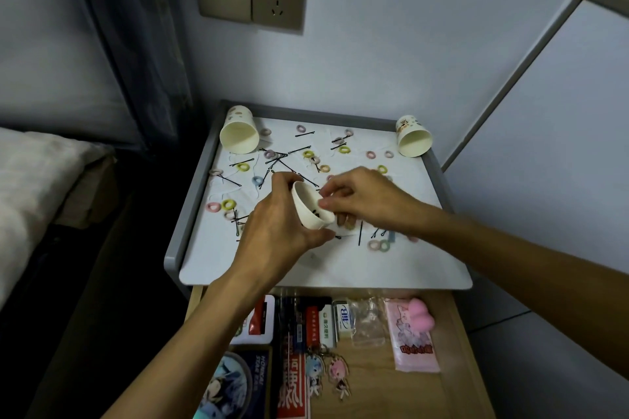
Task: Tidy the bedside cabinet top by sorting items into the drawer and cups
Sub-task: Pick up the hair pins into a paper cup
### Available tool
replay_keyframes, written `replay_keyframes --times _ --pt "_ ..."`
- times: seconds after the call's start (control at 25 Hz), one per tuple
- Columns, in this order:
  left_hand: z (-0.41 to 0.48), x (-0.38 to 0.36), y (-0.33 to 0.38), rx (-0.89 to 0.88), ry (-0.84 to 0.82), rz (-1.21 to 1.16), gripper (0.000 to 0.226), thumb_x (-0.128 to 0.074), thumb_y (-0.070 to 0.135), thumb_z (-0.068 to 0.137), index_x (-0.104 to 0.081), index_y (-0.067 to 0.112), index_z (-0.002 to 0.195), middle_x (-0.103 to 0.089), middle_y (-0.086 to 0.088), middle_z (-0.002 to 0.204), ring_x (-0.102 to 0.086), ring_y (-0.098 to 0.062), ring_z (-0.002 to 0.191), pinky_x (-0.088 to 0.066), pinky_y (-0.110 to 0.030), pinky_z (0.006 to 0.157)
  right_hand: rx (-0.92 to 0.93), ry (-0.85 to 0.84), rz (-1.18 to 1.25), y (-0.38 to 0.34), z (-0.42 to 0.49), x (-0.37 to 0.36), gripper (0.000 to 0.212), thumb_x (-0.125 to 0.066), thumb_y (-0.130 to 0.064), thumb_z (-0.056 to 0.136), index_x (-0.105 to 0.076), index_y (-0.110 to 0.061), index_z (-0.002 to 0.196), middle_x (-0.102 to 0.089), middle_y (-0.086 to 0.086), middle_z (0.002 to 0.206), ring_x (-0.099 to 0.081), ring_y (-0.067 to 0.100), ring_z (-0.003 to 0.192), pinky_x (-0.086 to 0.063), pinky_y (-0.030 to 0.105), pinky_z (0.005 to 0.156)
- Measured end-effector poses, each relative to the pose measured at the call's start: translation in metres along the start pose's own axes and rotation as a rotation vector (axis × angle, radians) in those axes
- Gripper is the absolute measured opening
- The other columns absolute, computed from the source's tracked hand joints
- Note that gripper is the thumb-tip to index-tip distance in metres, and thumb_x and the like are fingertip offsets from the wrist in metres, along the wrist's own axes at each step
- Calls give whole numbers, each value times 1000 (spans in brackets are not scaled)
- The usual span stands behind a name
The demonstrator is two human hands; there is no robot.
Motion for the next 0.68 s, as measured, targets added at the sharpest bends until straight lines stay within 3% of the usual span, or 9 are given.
replay_keyframes --times 0.2,0.32,0.4,0.56,0.68 --pt "-3 -1 3 -78 61 91 72 -87 43 61 -49 24 118 -54 10 107 -55 -15 96 -46 -32 71 -172 23 293 11 -6 -17 11 -61 -3 89 -69 2 96 -66 9 64 -58 11 49 -45 19 46" --pt "-4 1 3 -64 66 152 71 -88 45 59 -48 28 116 -62 11 104 -59 -17 91 -39 -30 63 -180 -38 329 10 -8 -20 13 -61 -7 91 -70 2 91 -64 4 58 -56 9 49 -43 17 46" --pt "-4 3 2 -20 54 133 77 -88 46 59 -44 29 121 -64 9 107 -60 -18 93 -38 -29 64 -134 -8 225 18 -6 -6 15 -61 -17 94 -72 -12 85 -67 0 63 -58 6 51 -44 17 48" --pt "-4 3 0 10 21 72 86 -87 42 62 -37 30 130 -64 5 115 -59 -21 100 -48 -33 73 -138 343 -219 84 12 52 7 -72 -17 85 -70 -23 82 -72 -3 82 -65 9 71 -50 21 62" --pt "-4 1 1 4 8 60 86 -87 41 62 -36 32 131 -63 5 116 -58 -21 100 -51 -36 77 -217 285 -367 124 20 59 11 -77 -21 80 -68 -27 81 -71 -6 88 -62 5 75 -54 30 71"
Point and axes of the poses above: each hand's wrist, its own z-axis towards the middle knuckle, its own x-axis out of the back of the hand, y = z × x, the point moved 3 cm from there along z, towards the middle knuckle
